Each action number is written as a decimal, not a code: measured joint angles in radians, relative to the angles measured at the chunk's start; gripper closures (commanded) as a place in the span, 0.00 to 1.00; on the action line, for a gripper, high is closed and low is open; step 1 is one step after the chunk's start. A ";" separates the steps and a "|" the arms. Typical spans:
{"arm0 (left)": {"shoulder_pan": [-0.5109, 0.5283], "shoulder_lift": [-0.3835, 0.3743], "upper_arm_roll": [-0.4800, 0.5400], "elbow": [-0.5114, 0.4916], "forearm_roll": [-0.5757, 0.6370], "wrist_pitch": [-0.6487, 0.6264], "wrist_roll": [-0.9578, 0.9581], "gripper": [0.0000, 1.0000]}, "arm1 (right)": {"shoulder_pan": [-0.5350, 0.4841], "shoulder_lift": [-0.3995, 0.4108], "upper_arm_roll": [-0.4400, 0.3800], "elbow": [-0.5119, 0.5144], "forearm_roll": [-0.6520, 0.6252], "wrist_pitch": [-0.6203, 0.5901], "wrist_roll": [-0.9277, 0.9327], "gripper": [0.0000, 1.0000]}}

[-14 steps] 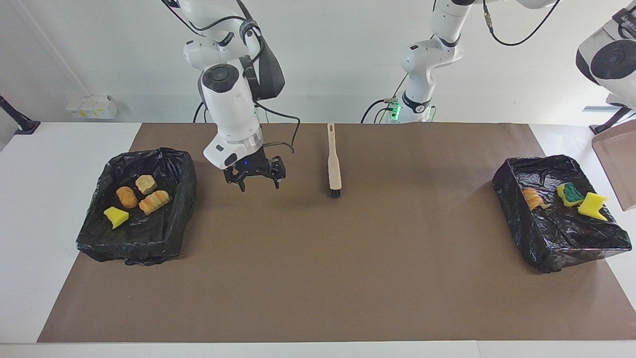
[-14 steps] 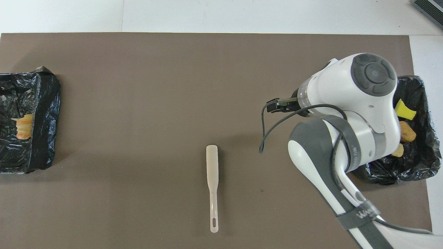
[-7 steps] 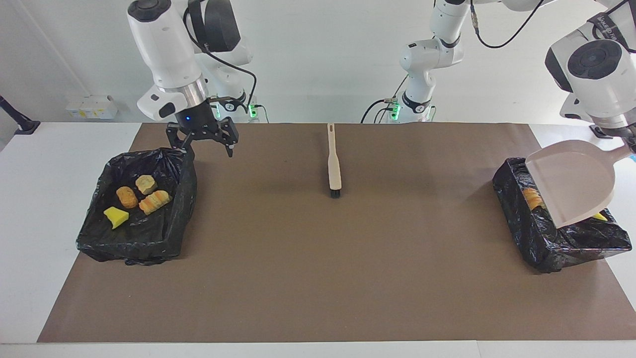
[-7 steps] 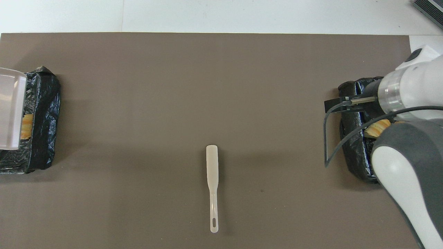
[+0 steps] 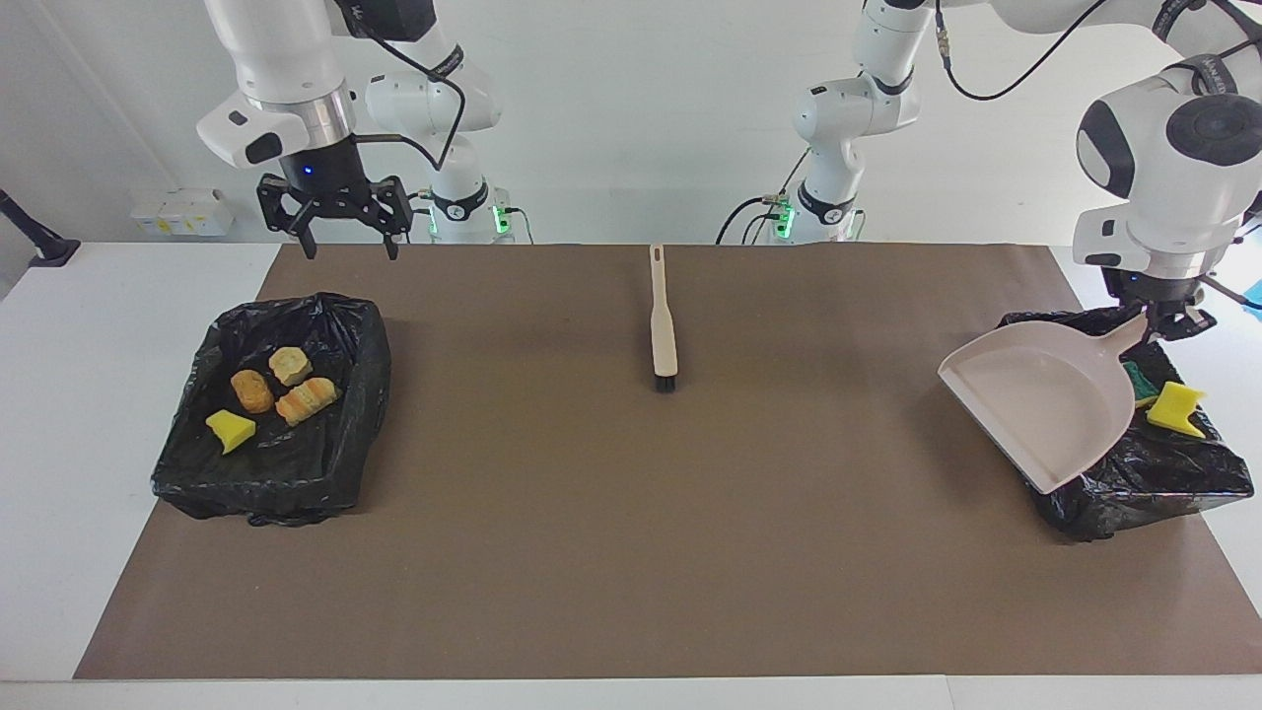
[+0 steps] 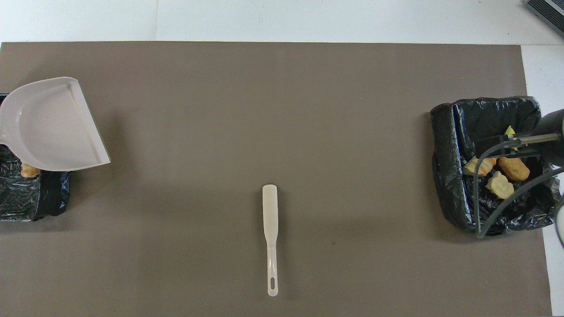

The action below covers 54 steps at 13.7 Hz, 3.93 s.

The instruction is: Sweep and dump trash in bin

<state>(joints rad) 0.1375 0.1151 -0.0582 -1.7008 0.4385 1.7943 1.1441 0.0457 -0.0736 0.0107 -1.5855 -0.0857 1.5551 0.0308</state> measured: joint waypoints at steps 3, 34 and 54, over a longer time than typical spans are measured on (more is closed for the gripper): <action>-0.019 0.003 -0.007 -0.049 -0.139 0.001 -0.209 1.00 | 0.092 -0.027 -0.142 0.007 0.029 -0.027 -0.001 0.00; -0.655 0.291 0.025 0.150 -0.456 0.262 -1.736 0.00 | 0.098 -0.034 -0.158 0.004 0.060 -0.059 -0.001 0.00; -0.181 0.019 0.021 0.115 -0.458 -0.072 -0.934 0.00 | 0.098 -0.034 -0.158 0.004 0.060 -0.059 -0.001 0.00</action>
<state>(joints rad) -0.0438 0.1339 -0.0372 -1.5854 -0.0194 1.7227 0.2096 0.1436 -0.1072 -0.1476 -1.5819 -0.0258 1.4964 0.0299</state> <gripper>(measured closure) 0.000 0.000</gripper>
